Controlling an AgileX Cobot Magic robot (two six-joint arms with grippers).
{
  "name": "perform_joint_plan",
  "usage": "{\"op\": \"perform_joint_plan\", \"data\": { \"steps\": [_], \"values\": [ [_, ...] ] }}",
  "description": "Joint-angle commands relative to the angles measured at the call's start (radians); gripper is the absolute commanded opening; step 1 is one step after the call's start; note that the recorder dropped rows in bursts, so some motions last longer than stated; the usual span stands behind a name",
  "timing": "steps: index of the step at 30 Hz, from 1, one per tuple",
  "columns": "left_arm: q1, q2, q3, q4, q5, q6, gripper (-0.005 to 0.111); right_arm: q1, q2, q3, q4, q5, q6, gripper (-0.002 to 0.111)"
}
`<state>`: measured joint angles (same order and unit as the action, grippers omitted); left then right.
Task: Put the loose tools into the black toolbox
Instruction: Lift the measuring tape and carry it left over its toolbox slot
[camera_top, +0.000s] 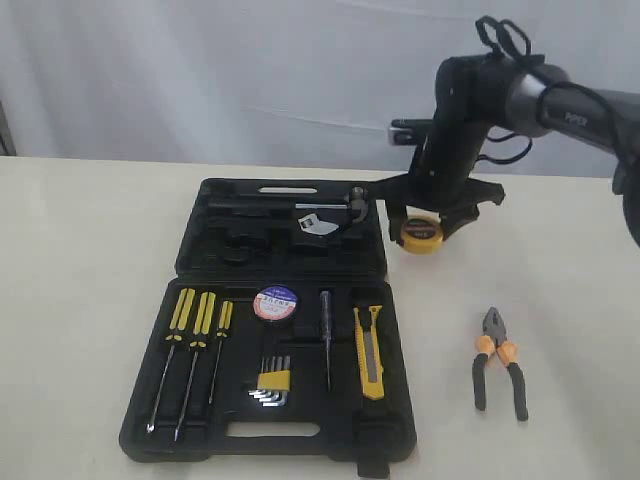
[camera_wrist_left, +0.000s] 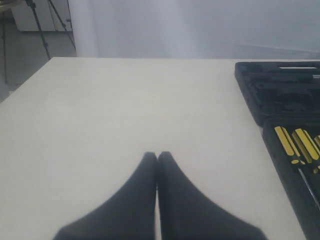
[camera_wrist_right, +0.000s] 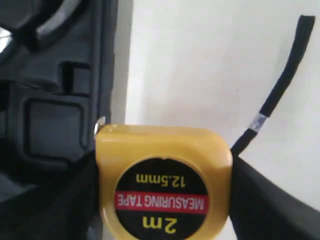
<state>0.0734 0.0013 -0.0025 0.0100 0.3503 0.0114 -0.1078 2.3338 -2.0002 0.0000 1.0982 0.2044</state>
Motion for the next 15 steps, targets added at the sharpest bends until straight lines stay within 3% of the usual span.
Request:
{"op": "perform_joint_plan", "data": {
  "steps": [1,9,15],
  "values": [
    [-0.005,-0.001,0.003,-0.010,-0.008,-0.004,0.000,0.035,-0.044,-0.070,0.000,0.076,0.042,0.007],
    [-0.005,-0.001,0.003,-0.010,-0.008,-0.004,0.000,0.143,-0.046,-0.104,0.000,0.007,0.125,0.007],
    [-0.005,-0.001,0.003,-0.010,-0.008,-0.004,0.000,0.163,-0.046,-0.104,0.000,-0.032,0.196,0.007]
  ]
}}
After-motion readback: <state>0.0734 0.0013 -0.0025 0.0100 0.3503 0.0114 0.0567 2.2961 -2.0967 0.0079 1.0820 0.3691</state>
